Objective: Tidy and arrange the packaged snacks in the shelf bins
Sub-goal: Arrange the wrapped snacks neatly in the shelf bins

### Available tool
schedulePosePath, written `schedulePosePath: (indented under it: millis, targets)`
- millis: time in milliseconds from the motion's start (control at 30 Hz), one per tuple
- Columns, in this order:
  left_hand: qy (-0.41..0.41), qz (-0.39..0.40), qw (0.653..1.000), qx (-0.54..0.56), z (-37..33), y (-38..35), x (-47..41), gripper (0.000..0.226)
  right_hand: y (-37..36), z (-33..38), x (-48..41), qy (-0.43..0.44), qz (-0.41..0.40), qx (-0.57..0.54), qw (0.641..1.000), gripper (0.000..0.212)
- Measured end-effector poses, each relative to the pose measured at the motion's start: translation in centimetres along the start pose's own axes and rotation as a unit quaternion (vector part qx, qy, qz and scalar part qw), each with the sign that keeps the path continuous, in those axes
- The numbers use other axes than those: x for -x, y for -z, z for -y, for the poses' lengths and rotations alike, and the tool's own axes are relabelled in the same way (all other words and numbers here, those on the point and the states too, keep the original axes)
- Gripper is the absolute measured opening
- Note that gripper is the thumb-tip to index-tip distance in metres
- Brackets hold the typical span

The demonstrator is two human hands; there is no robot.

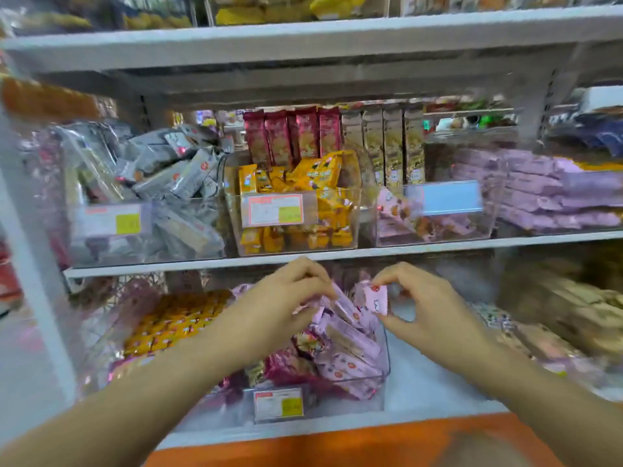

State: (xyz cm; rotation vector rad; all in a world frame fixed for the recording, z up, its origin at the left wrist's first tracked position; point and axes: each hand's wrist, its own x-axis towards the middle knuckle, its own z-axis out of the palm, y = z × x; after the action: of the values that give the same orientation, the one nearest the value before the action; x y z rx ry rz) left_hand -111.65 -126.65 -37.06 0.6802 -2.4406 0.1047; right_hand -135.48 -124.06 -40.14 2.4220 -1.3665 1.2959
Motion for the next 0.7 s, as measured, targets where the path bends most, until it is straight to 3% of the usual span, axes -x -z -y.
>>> schedulePosePath:
  millis: [67,167,233,367,533,700]
  targets:
    - [-0.017,0.008,0.995,-0.095,1.8,-1.6,1.9,0.032,-2.3,-1.7,1.3,-0.014,-0.007,0.036,0.999,0.044]
    - [0.030,0.072,0.981,-0.177,4.0,-3.2,3.5,0.073,-4.8,-3.3,1.7,-0.042,-0.033,0.013,0.998,0.046]
    - [0.054,0.078,0.973,-0.211,4.7,-3.7,3.6,0.081,-6.0,-4.0,1.1,-0.066,-0.066,-0.008,0.996,0.046]
    - [0.057,0.072,0.961,-0.259,5.2,-4.0,2.3,0.047,-8.2,-5.5,-0.9,-0.108,-0.081,-0.045,0.990,0.042]
    - [0.113,0.094,0.943,-0.300,7.6,-6.1,1.3,0.058,-9.9,-7.2,-2.9,-0.162,0.032,-0.042,0.985,0.042]
    - [0.133,0.104,0.936,-0.310,9.0,-7.6,1.3,0.040,-10.2,-8.2,-2.4,-0.173,0.084,-0.012,0.981,0.047]
